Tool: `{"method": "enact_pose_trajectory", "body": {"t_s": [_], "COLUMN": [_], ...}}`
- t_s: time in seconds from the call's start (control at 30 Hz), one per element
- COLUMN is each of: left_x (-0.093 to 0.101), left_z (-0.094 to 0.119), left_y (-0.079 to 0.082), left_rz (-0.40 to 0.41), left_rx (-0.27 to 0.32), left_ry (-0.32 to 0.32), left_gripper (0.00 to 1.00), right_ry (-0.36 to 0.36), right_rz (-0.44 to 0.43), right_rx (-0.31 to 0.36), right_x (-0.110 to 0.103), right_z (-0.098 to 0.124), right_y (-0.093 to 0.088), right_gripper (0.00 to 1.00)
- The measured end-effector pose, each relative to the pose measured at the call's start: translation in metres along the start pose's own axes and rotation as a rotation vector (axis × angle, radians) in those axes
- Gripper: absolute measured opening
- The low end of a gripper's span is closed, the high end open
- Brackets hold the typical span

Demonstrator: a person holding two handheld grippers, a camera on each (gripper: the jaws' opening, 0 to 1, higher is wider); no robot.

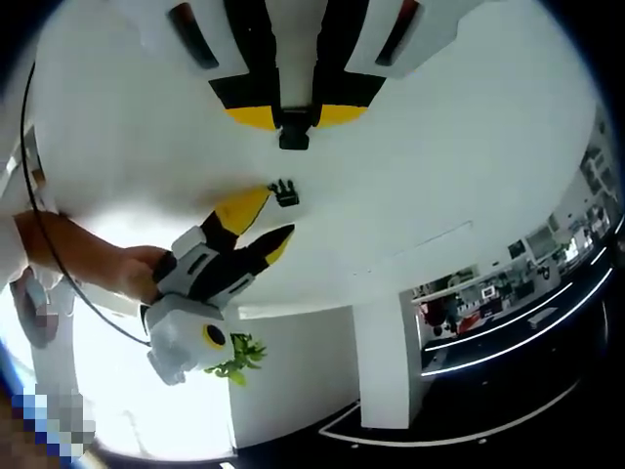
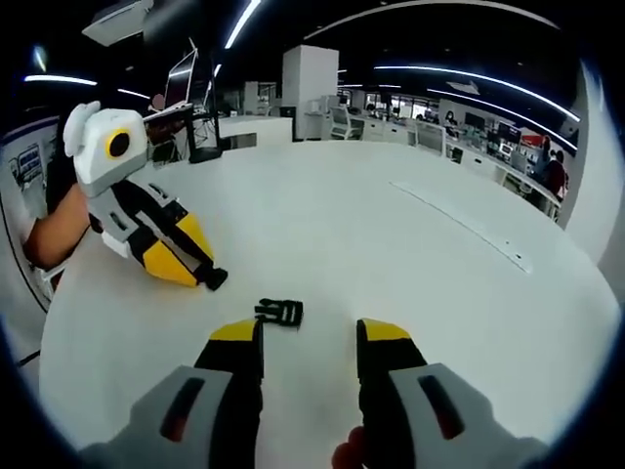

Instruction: Snap the two parts of the plastic buckle together until the buckle closes and remains connected.

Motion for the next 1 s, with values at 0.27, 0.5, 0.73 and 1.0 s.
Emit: {"method": "enact_pose_trajectory", "body": {"t_s": [0.27, 0.5, 0.73, 1.0], "left_x": [0.003, 0.008, 0.011, 0.019], "left_z": [0.001, 0.002, 0.003, 0.004], "left_y": [0.0, -0.001, -0.001, -0.001], "left_rz": [0.001, -0.001, -0.004, 0.006], "left_rx": [-0.001, -0.002, -0.002, 0.001], "left_ry": [-0.003, -0.003, 0.002, -0.004], "left_gripper": [0.12, 0.12, 0.12, 0.12], "right_ry": [0.002, 0.016, 0.011, -0.018], "right_rz": [-0.003, 0.0, -0.008, -0.037], "right_rx": [0.009, 0.009, 0.016, 0.03], "right_x": [0.006, 0.014, 0.011, 0.013], "right_z": [-0.007, -0.016, -0.019, -0.021], "right_y": [0.006, 0.014, 0.018, 0.019], "right_gripper": [0.38, 0.37, 0.37, 0.34]}}
Point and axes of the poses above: the point that each gripper's makers call its tool centre point, and the gripper's own axes: z roughly backward along the fingers, x roughly to its right, y roughly out of its top, the point moved 6 cm from there along z, roughly backward along the fingers, and after that the axes turned 14 degrees about -x, right-handed, at the moved point
